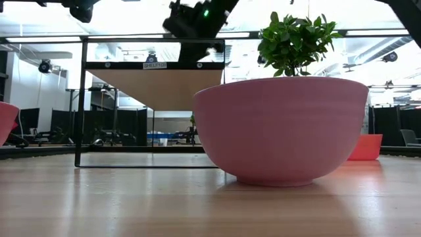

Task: Place and stack bowls onto a shelf
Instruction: Put the light orange bowl on the shelf

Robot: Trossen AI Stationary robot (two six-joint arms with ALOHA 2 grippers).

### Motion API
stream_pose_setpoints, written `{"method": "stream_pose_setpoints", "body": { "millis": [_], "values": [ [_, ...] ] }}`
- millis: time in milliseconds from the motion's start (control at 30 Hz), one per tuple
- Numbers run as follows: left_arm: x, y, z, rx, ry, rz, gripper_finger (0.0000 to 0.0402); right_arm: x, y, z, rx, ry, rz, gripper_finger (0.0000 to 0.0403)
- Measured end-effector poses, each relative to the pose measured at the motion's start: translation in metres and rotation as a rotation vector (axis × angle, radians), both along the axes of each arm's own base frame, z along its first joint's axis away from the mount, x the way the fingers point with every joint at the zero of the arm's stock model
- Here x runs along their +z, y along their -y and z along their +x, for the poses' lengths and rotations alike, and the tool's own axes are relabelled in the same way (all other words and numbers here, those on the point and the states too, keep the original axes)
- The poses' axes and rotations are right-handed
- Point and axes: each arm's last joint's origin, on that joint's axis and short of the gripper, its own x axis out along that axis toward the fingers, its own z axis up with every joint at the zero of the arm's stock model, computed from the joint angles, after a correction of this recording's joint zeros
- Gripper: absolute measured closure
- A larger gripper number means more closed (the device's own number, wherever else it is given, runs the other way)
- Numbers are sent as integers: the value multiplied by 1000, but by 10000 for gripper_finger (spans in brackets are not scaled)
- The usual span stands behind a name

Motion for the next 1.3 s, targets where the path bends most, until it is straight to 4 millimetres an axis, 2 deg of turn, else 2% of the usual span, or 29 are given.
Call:
{"method": "stream_pose_setpoints", "body": {
  "millis": [167,367,533,700,900,1033,1300],
  "values": [
    [0,0,0,-2,2,-15,402,11,-27,-20,56,-75,18,394],
    [0,0,1,-7,9,-79,402,18,-61,-52,126,-53,43,394],
    [-1,0,3,-13,9,-154,402,14,-85,-86,200,38,48,394],
    [-10,1,10,-13,-61,-281,402,0,-106,-122,270,121,117,394],
    [-18,2,22,-3,-119,-409,402,-24,-106,-155,119,193,171,394],
    [-20,2,28,2,-139,-446,402,-51,-99,-173,-2,170,181,394],
    [-14,3,37,-1,-119,-461,402,-93,-87,-195,-191,133,270,394]
  ]
}}
